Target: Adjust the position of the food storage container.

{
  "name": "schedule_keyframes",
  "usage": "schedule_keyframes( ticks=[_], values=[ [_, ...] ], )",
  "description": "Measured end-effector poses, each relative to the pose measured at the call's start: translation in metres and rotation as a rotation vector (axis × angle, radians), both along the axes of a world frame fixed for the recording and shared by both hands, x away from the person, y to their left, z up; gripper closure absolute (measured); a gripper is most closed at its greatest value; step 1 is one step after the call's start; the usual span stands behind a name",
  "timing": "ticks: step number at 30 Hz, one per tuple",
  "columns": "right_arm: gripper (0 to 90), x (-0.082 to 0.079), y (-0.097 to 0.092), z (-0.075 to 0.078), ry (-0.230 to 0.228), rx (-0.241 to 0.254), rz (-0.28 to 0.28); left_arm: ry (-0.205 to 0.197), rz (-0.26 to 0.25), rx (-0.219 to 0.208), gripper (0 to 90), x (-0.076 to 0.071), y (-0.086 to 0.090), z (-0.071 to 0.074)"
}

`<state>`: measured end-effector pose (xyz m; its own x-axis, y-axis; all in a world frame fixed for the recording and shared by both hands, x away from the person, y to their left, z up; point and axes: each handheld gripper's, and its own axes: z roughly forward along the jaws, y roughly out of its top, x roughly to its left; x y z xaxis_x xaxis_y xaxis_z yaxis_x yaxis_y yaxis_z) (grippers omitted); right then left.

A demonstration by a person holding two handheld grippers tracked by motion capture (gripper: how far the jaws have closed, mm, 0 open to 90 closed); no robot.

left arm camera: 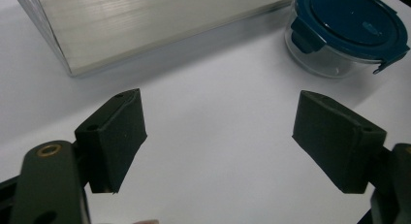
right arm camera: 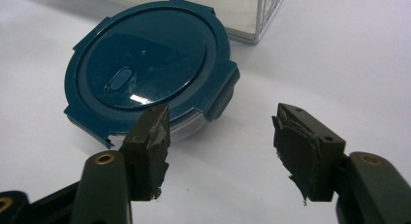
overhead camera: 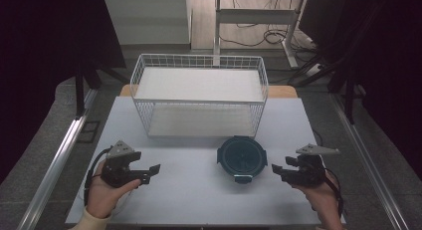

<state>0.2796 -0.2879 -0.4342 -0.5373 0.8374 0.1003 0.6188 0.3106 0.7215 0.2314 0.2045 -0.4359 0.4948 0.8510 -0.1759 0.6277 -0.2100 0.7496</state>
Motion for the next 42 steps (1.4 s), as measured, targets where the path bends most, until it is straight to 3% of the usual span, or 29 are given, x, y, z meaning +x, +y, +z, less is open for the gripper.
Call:
schedule_keyframes(
  ticks=[7, 11, 17, 18, 23, 24, 28, 34, 42],
  values=[
    [43.3, 0.006, 0.004, 0.005, -0.003, -0.018, 0.013, -0.002, 0.001, -0.005, 18.8, -0.001, 0.002, 0.001],
    [46.9, 0.018, 0.012, 0.010, -0.004, -0.030, 0.022, -0.008, 0.003, -0.010, 18.7, -0.003, 0.004, 0.004],
    [56.4, 0.046, 0.028, 0.017, 0.010, -0.085, 0.054, -0.009, -0.001, -0.010, 18.8, -0.004, 0.003, 0.005],
    [60.1, 0.056, 0.034, 0.018, 0.019, -0.109, 0.062, -0.009, -0.003, -0.009, 18.7, -0.004, 0.003, 0.004],
    [71.9, 0.078, 0.045, 0.017, 0.027, -0.168, 0.055, -0.007, -0.010, -0.005, 18.7, -0.004, 0.000, 0.004],
    [78.6, 0.088, 0.049, 0.015, 0.023, -0.194, 0.071, -0.005, -0.012, -0.006, 18.7, -0.004, -0.001, 0.004],
    [86.7, 0.104, 0.055, 0.009, 0.028, -0.240, 0.099, -0.002, -0.020, -0.005, 18.7, -0.004, -0.004, 0.002],
    [89.4, 0.117, 0.063, 0.000, 0.062, -0.238, 0.125, 0.003, -0.028, -0.002, 18.6, -0.003, -0.007, 0.001],
    [89.7, 0.130, 0.072, -0.016, 0.080, -0.293, 0.167, 0.008, -0.029, 0.002, 18.7, -0.002, -0.008, -0.002]
  ],
)
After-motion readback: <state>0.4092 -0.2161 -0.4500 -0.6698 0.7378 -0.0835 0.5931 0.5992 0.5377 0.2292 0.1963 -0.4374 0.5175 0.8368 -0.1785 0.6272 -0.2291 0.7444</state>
